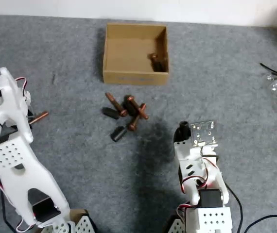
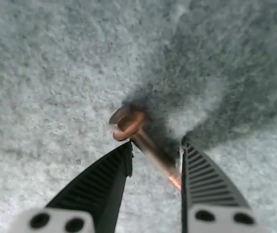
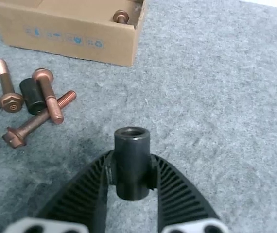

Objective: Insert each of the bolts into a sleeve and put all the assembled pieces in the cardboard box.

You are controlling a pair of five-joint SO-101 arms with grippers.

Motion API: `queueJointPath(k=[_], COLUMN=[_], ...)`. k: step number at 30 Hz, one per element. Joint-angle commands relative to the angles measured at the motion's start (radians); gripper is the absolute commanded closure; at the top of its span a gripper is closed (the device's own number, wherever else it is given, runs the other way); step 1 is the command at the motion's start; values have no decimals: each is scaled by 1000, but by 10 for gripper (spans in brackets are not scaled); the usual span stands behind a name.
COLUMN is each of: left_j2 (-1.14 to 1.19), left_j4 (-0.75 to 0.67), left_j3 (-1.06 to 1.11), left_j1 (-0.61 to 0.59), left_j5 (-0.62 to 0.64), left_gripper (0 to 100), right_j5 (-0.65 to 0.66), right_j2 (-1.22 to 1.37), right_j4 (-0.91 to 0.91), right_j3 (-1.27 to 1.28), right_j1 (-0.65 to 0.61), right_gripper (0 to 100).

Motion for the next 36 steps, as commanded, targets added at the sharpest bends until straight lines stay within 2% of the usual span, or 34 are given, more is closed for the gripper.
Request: queueJointPath(k=[1, 12, 14, 15, 21, 24, 28, 32, 34, 36], left_j2=[13, 18, 18, 18, 12, -30, -140, -269, -337, -401], left_j4=[-25, -18, -17, -17, -21, -9, 95, 180, 189, 189], left_j3=[-4, 2, 4, 4, -4, -90, -285, -499, -584, -641], left_j1=[-12, -4, -4, -1, 58, 93, 139, 185, 191, 191], left_j5=[12, 12, 12, 12, -14, -98, -244, -450, -572, -644], left_gripper=[835, 848, 921, 991, 995, 996, 996, 996, 996, 996], right_j5=[14, 14, 14, 14, 14, 14, 14, 14, 14, 14], right_j2=[-22, -22, -22, -22, -22, -22, -22, -22, -22, -22], right_j4=[-33, -33, -33, -33, -33, -33, -33, -33, -33, -33], right_j3=[82, 82, 82, 82, 82, 82, 82, 82, 82, 82], right_j1=[-12, -12, -12, -12, -12, -12, -12, -12, -12, -12], right_gripper=[994, 994, 994, 994, 994, 994, 994, 994, 994, 994])
